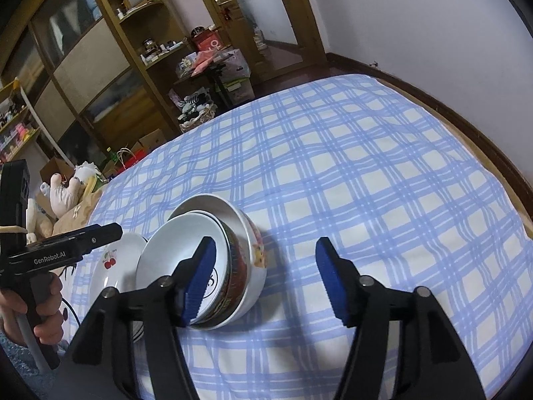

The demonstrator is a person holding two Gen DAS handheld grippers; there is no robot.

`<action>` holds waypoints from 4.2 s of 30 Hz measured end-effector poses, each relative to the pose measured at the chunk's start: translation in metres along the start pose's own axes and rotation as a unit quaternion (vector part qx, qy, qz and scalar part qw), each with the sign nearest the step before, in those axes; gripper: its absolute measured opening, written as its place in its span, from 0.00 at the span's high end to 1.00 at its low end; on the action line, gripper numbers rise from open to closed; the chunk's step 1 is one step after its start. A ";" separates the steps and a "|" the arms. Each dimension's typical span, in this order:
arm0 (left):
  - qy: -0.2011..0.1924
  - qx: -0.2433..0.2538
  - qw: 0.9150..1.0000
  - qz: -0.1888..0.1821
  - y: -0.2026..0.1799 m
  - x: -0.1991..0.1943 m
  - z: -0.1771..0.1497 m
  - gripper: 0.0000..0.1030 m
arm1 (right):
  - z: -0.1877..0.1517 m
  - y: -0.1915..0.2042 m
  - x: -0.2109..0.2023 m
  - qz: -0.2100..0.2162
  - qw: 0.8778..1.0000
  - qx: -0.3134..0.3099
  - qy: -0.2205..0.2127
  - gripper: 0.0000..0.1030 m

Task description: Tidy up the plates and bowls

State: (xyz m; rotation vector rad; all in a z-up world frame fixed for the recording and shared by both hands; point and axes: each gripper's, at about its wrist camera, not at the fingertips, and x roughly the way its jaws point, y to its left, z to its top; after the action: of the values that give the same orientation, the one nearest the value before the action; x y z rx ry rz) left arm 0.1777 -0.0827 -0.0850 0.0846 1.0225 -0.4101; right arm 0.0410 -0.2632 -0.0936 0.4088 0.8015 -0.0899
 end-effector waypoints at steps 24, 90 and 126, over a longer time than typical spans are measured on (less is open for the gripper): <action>0.019 0.036 0.999 -0.006 -0.001 0.031 0.017 0.16 | 0.000 -0.004 0.017 -0.020 0.999 0.001 0.025 0.20; 0.100 0.086 0.990 -0.048 -0.033 0.071 0.014 0.59 | -0.003 0.002 0.055 -0.006 0.992 0.010 0.123 0.86; 0.125 0.009 0.987 -0.101 -0.028 0.080 0.016 0.94 | 0.007 0.004 0.068 -0.014 0.988 0.044 0.145 0.91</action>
State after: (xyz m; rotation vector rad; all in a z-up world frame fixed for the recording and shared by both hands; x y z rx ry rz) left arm 0.2162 -0.1358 -0.1411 0.0491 1.2800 -0.6051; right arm 0.0939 -0.2567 -0.1368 0.5011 1.0927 -0.0934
